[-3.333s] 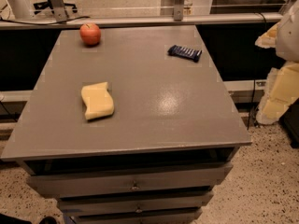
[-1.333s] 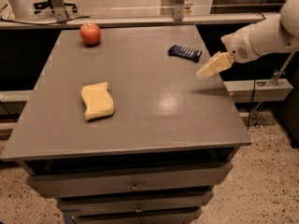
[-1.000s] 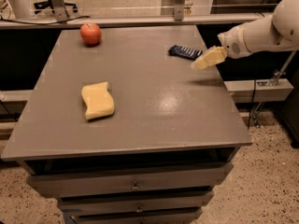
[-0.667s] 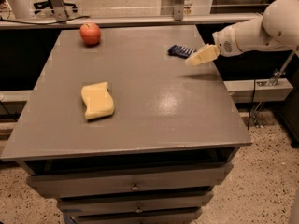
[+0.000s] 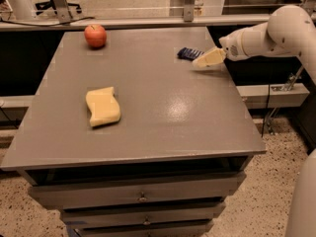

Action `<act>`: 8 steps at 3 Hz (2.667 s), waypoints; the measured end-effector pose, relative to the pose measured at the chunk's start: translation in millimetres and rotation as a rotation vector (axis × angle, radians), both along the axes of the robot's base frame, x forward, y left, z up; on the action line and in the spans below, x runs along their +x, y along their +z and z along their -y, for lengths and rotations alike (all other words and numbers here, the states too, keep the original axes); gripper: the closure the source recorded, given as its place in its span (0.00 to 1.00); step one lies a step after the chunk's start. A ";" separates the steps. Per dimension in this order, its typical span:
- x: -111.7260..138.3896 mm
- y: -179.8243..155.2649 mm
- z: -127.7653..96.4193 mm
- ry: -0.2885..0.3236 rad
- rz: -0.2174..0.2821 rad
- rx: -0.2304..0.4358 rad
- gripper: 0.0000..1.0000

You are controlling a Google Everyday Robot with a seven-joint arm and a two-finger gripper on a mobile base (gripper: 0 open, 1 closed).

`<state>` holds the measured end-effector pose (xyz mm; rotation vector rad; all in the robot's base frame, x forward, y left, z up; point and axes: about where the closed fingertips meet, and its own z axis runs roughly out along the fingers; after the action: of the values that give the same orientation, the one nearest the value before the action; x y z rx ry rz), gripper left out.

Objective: Move rxbar blueberry near apple

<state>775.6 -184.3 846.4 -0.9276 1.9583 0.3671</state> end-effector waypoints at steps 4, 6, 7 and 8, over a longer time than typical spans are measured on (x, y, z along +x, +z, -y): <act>1.0 -14.5 -0.9 -0.018 -0.038 0.017 1.00; 9.5 7.9 -13.4 0.009 -0.004 0.034 1.00; 22.8 49.4 -43.1 0.063 0.067 0.078 1.00; 29.0 85.1 -72.7 0.115 0.126 0.115 1.00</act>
Offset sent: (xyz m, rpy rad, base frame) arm 0.0076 -0.0048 -0.0061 0.0226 0.0147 -0.0368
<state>804.6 -111.6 931.4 -0.9681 1.7559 0.4710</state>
